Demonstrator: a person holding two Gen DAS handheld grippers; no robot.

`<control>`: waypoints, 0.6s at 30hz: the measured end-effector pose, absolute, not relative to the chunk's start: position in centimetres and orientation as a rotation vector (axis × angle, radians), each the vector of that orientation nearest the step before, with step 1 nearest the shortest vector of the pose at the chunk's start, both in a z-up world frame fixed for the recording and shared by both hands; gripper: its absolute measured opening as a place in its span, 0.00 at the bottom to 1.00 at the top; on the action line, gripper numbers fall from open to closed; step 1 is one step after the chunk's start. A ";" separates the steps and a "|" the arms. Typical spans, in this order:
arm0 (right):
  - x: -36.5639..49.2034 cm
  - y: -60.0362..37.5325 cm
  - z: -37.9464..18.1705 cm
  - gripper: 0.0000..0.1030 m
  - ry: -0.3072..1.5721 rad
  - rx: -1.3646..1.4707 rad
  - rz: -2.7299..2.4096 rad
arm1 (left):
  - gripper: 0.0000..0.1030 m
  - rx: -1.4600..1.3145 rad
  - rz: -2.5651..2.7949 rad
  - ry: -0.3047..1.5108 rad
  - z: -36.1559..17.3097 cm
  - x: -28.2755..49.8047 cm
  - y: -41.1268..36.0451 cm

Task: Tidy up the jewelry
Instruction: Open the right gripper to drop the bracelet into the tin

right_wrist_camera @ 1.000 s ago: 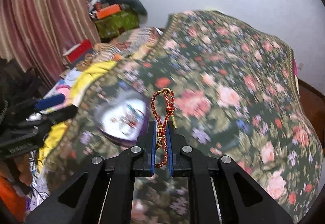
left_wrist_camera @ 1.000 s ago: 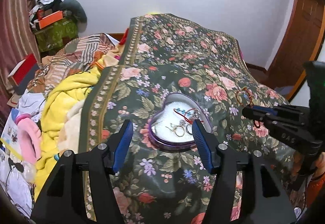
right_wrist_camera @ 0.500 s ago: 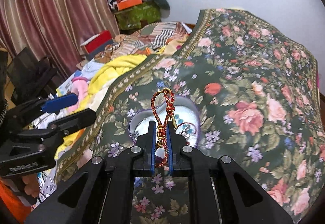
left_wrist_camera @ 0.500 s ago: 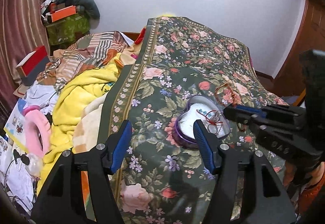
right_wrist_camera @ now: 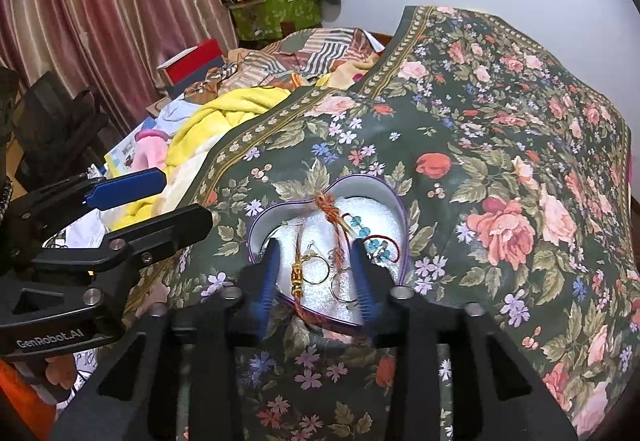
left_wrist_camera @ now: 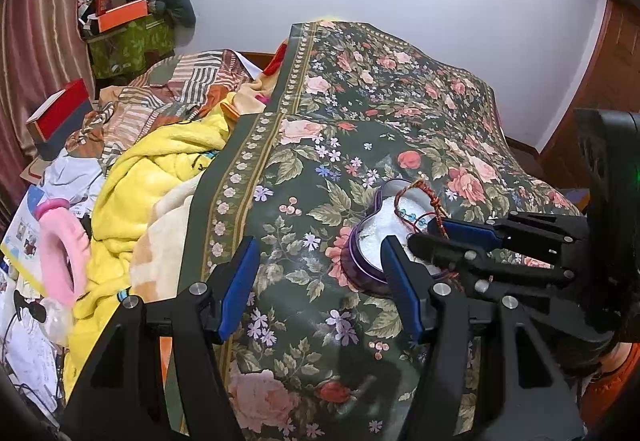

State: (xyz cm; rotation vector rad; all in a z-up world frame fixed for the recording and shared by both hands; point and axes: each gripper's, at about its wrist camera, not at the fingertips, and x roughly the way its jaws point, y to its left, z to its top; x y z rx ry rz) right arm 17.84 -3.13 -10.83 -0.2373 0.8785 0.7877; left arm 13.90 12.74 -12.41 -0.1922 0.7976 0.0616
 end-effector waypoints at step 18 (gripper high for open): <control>16.0 -7.4 -5.0 0.37 0.734 -0.184 0.736 | 0.60 -0.166 0.034 0.740 -9.4 12.6 11.1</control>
